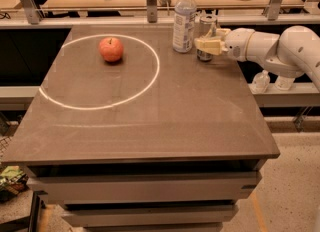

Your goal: Move redbull can near blue plastic bottle

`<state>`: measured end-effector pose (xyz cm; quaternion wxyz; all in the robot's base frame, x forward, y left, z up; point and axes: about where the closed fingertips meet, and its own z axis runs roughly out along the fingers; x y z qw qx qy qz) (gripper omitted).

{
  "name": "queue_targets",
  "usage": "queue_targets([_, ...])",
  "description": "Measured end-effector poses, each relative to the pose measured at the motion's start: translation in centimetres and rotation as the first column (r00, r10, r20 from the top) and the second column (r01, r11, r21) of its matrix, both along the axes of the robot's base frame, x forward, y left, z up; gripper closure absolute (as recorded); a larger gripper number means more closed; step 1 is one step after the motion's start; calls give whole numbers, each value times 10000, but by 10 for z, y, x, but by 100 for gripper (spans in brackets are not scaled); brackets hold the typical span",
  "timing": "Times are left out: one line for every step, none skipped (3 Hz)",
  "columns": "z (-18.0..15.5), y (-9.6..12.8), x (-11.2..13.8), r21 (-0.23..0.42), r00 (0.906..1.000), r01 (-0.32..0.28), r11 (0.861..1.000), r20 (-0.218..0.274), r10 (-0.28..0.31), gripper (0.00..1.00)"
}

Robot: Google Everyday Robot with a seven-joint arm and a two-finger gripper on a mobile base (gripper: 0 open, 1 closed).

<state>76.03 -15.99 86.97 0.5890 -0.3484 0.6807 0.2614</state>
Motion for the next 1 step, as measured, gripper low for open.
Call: queue_targets([-1, 3, 2, 8, 10000, 0, 10000, 0, 0, 58])
